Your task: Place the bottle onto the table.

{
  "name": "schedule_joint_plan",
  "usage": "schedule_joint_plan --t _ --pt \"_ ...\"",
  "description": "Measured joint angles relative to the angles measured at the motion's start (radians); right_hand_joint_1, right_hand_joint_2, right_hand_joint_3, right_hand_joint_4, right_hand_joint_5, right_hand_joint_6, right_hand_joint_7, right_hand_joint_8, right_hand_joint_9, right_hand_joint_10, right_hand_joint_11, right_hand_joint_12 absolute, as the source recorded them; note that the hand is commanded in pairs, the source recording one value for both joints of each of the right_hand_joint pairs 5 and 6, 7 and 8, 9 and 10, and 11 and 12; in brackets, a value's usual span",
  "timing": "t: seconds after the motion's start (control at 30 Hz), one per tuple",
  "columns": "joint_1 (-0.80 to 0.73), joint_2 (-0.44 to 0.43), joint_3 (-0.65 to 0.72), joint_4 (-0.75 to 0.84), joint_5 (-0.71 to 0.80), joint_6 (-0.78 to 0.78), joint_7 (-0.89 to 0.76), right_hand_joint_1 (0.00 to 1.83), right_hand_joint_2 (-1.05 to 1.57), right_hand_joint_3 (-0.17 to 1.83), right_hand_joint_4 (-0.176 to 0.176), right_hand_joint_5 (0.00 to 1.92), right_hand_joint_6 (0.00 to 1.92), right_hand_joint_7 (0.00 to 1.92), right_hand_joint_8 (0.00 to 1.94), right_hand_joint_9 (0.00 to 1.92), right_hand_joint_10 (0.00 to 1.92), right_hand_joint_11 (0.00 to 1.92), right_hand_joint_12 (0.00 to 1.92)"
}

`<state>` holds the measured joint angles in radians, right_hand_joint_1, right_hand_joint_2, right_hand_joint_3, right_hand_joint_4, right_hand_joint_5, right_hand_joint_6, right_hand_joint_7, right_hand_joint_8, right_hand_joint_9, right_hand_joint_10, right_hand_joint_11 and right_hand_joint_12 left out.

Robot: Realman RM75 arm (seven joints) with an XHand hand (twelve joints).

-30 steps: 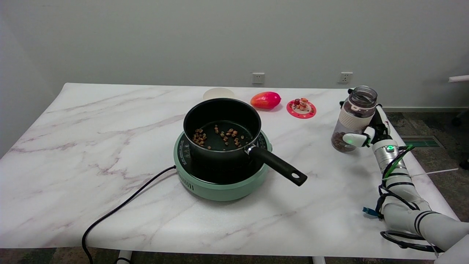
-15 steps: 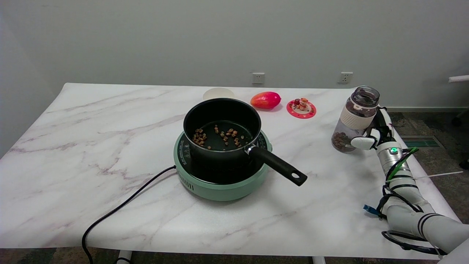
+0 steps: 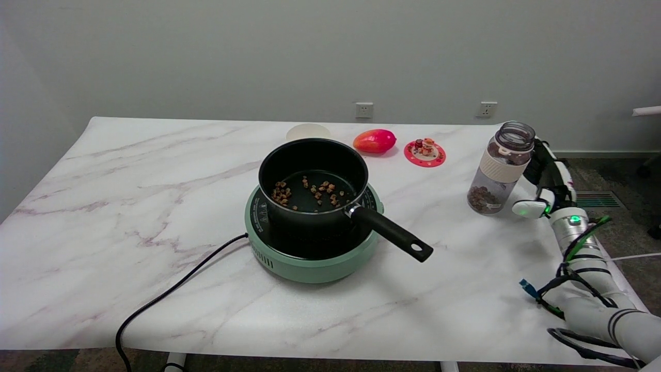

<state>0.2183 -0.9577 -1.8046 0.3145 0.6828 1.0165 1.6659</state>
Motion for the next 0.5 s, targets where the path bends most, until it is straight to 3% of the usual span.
schedule_joint_plan --t 0.23,0.5 --pt "-0.068 0.052 0.068 -0.020 -0.002 -0.012 -0.003 1.34 -0.76 1.02 0.000 0.15 0.15 0.46 0.46 0.49 0.49 0.52 0.52" --pt "-0.149 0.111 0.170 -0.034 -0.003 0.007 -0.004 1.34 -0.67 1.03 0.000 0.15 0.15 0.47 0.47 0.50 0.50 0.56 0.56"
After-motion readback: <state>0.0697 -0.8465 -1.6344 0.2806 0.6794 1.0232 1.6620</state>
